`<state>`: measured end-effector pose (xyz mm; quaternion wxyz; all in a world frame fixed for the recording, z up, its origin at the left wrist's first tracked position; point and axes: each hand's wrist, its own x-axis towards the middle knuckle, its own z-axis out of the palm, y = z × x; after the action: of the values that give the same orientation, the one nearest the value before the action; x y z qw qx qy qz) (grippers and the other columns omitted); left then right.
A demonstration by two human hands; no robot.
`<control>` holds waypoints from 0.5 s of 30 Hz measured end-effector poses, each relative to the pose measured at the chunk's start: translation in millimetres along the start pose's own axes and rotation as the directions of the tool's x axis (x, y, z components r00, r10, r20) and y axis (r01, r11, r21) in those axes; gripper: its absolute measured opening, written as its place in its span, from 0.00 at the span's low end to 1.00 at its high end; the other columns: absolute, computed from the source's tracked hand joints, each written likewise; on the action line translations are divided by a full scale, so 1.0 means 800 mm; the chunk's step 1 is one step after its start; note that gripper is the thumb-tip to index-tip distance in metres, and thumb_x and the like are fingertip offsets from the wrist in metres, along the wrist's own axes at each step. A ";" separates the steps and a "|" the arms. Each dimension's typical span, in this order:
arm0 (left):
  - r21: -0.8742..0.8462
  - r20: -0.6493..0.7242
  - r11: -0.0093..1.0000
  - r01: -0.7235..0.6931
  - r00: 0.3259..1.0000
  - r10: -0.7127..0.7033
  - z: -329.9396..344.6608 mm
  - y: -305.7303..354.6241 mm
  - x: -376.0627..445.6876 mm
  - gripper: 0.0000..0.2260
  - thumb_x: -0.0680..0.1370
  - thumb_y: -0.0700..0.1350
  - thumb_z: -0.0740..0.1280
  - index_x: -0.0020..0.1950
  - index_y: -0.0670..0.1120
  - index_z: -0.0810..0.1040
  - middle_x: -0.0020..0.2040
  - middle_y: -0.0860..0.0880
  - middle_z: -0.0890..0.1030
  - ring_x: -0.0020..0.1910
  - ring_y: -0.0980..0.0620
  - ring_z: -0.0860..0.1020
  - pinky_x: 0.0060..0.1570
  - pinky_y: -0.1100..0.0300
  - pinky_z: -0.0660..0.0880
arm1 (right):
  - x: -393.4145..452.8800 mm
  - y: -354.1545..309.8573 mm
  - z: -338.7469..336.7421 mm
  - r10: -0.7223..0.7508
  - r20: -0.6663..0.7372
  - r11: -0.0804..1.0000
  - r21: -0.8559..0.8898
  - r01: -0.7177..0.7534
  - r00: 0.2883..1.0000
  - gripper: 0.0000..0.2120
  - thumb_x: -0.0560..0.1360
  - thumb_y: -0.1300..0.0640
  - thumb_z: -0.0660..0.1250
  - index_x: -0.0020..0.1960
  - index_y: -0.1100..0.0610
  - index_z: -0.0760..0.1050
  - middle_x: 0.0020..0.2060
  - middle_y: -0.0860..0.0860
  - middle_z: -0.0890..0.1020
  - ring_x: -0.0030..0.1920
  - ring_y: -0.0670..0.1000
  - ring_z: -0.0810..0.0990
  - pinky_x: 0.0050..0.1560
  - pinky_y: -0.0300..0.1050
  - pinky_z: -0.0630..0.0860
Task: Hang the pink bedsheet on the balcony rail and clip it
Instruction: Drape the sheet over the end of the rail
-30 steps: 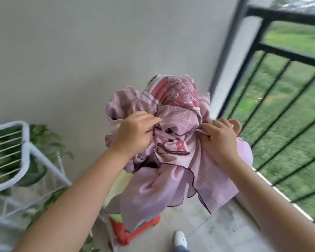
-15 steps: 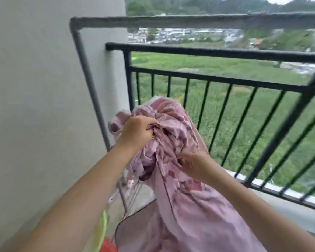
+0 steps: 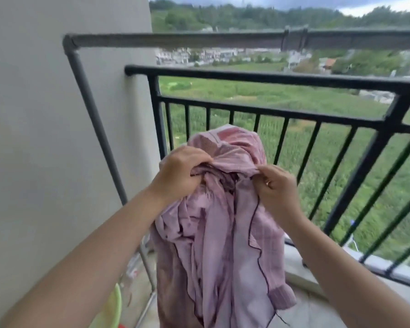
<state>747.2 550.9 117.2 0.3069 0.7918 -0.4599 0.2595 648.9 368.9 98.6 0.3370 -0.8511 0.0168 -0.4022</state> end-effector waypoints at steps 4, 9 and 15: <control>-0.027 -0.005 0.978 0.205 0.979 -0.206 -0.028 -0.008 0.009 0.24 0.66 0.34 0.71 0.61 0.36 0.74 0.54 0.39 0.74 0.52 0.47 0.74 0.56 0.67 0.67 | 0.066 -0.032 -0.014 0.042 -0.080 0.996 0.083 -0.035 0.996 0.06 0.71 0.69 0.63 0.39 0.70 0.77 0.32 0.64 0.79 0.32 0.59 0.74 0.29 0.38 0.63; -0.271 0.059 0.745 0.609 0.783 -0.619 -0.080 -0.012 0.047 0.16 0.57 0.42 0.63 0.44 0.45 0.79 0.37 0.49 0.78 0.36 0.52 0.73 0.37 0.64 0.69 | 0.129 -0.068 -0.014 0.021 0.054 1.000 0.000 -0.021 0.998 0.08 0.73 0.65 0.62 0.43 0.68 0.78 0.32 0.61 0.79 0.31 0.53 0.71 0.32 0.43 0.65; -0.581 -0.020 0.618 0.529 0.750 -0.661 -0.133 -0.014 0.093 0.06 0.73 0.38 0.64 0.37 0.44 0.75 0.22 0.54 0.72 0.23 0.58 0.70 0.20 0.72 0.63 | 0.180 -0.111 -0.015 -0.100 -0.027 0.995 0.023 0.101 0.995 0.09 0.74 0.63 0.62 0.39 0.68 0.77 0.29 0.60 0.75 0.26 0.49 0.65 0.25 0.38 0.57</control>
<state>776.4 590.5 238.0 0.6375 0.7427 -0.1832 0.0918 716.4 387.6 252.9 0.3266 -0.8415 -0.0266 -0.4296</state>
